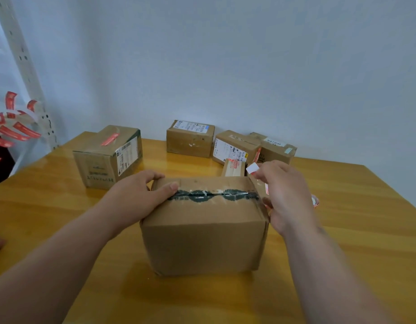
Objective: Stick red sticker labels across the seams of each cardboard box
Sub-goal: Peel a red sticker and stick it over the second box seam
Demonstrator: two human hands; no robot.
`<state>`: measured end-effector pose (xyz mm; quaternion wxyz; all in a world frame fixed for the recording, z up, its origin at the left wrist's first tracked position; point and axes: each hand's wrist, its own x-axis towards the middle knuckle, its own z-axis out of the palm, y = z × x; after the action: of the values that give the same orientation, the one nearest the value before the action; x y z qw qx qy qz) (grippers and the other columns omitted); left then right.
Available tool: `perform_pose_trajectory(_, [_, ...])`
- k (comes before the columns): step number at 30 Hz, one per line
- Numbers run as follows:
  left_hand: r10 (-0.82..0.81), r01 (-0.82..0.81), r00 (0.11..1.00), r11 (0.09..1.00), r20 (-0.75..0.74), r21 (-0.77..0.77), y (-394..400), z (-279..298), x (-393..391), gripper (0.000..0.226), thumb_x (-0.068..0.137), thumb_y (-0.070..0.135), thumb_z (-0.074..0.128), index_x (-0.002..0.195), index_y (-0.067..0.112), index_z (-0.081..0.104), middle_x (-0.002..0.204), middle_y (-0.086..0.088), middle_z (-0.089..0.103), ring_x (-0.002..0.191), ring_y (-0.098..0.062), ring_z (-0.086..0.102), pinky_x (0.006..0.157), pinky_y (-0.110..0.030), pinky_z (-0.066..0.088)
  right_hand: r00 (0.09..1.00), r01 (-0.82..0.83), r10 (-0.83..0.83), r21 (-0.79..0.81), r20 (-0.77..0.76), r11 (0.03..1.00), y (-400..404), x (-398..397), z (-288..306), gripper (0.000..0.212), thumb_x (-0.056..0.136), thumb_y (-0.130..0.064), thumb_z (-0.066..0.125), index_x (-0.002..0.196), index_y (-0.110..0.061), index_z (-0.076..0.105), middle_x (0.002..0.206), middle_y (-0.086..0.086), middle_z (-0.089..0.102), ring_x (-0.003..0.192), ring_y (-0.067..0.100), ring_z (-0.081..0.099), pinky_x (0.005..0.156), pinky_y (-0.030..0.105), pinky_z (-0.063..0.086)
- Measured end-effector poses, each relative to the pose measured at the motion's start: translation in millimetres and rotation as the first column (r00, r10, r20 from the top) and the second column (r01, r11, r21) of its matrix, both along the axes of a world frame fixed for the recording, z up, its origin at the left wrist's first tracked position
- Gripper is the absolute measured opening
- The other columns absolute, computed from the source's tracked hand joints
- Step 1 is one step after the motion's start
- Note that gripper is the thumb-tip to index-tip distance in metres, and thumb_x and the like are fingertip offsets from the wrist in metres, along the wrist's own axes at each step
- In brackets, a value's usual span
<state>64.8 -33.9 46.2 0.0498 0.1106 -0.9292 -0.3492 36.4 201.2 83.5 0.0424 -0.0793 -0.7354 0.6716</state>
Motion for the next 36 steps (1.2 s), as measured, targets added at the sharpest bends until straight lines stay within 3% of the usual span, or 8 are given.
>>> perform_pose_trajectory(3, [-0.032, 0.03, 0.999, 0.991, -0.016, -0.131, 10, 6, 1, 0.068, 0.08, 0.073, 0.044, 0.137, 0.036, 0.048, 0.102, 0.008, 0.055, 0.094, -0.014, 0.055, 0.076, -0.033, 0.047, 0.993, 0.004, 0.015, 0.162, -0.117, 0.987, 4, 4, 11, 0.015, 0.08, -0.009, 0.056, 0.076, 0.005, 0.053, 0.08, 0.023, 0.046, 0.068, 0.035, 0.039, 0.069, 0.034, 0.019])
perform_pose_trajectory(4, [-0.033, 0.028, 0.999, 0.983, -0.025, -0.179, 13, 9, 1, 0.069, 0.081, 0.073, 0.042, 0.139, 0.036, 0.045, 0.1, 0.007, 0.054, 0.095, -0.016, 0.055, 0.076, -0.034, 0.048, 0.987, 0.004, 0.03, 0.207, -0.159, 0.978, 5, 5, 15, 0.018, 0.079, -0.008, 0.057, 0.081, 0.01, 0.052, 0.093, 0.028, 0.049, 0.081, 0.039, 0.044, 0.085, 0.052, 0.049])
perform_pose_trajectory(5, [-0.026, 0.015, 0.999, 0.972, -0.044, -0.233, 15, 11, 2, 0.07, 0.081, 0.073, 0.04, 0.141, 0.036, 0.043, 0.096, 0.004, 0.055, 0.093, -0.018, 0.057, 0.076, -0.036, 0.05, 0.98, -0.004, 0.053, 0.251, -0.19, 0.968, 4, 6, 18, 0.022, 0.079, -0.007, 0.057, 0.084, 0.013, 0.051, 0.104, 0.024, 0.052, 0.093, 0.032, 0.05, 0.069, 0.04, 0.047])
perform_pose_trajectory(7, [-0.03, -0.018, 0.987, 0.958, -0.161, -0.287, 17, 19, 5, 0.066, 0.081, 0.07, 0.044, 0.137, 0.036, 0.045, 0.089, 0.003, 0.056, 0.084, -0.016, 0.058, 0.076, -0.039, 0.05, 0.971, -0.054, 0.123, 0.312, -0.206, 0.948, 3, 7, 22, 0.024, 0.078, -0.007, 0.059, 0.082, 0.014, 0.05, 0.109, 0.015, 0.054, 0.095, 0.012, 0.054, 0.083, 0.045, 0.048])
perform_pose_trajectory(11, [-0.166, 0.171, 0.9, 0.985, -0.402, -0.023, 32, 43, 17, 0.035, 0.074, 0.055, 0.061, 0.103, 0.037, 0.059, 0.088, 0.015, 0.054, 0.085, -0.005, 0.055, 0.073, -0.024, 0.046, 0.955, -0.197, 0.254, 0.312, -0.156, 0.93, -6, 10, 21, 0.02, 0.078, -0.01, 0.061, 0.073, 0.008, 0.052, 0.107, -0.018, 0.063, 0.094, -0.008, 0.051, 0.075, 0.037, 0.043])
perform_pose_trajectory(23, [-0.345, 0.25, 0.805, 0.935, -0.482, -0.252, 69, 47, 18, 0.017, 0.079, 0.026, 0.074, 0.088, 0.028, 0.059, 0.081, 0.017, 0.057, 0.081, -0.002, 0.054, 0.073, -0.026, 0.039, 0.898, -0.332, 0.409, 0.36, -0.163, 0.872, -29, 19, 19, 0.017, 0.064, -0.026, 0.049, 0.055, -0.012, 0.053, 0.085, 0.012, 0.067, 0.074, 0.028, 0.058, 0.067, 0.047, 0.048])
perform_pose_trajectory(28, [-0.277, 0.256, 0.84, 0.961, -0.467, -0.109, 66, 45, 17, 0.015, 0.083, 0.022, 0.073, 0.085, 0.031, 0.061, 0.078, 0.016, 0.062, 0.081, -0.003, 0.058, 0.068, -0.017, 0.047, 0.881, -0.352, 0.441, 0.388, -0.17, 0.852, -26, 16, 18, 0.021, 0.065, -0.028, 0.051, 0.066, -0.008, 0.057, 0.09, -0.003, 0.071, 0.092, 0.027, 0.064, 0.084, 0.056, 0.052])
perform_pose_trajectory(36, [-0.102, 0.22, 0.88, 0.953, -0.464, 0.208, 54, 41, 9, 0.015, 0.081, 0.016, 0.075, 0.08, 0.025, 0.064, 0.067, 0.008, 0.063, 0.061, -0.004, 0.056, 0.059, -0.02, 0.049, 0.919, -0.247, 0.335, 0.358, -0.208, 0.9, -12, 11, 17, 0.015, 0.082, -0.031, 0.068, 0.075, -0.02, 0.06, 0.085, -0.007, 0.067, 0.086, 0.011, 0.061, 0.072, 0.035, 0.051])
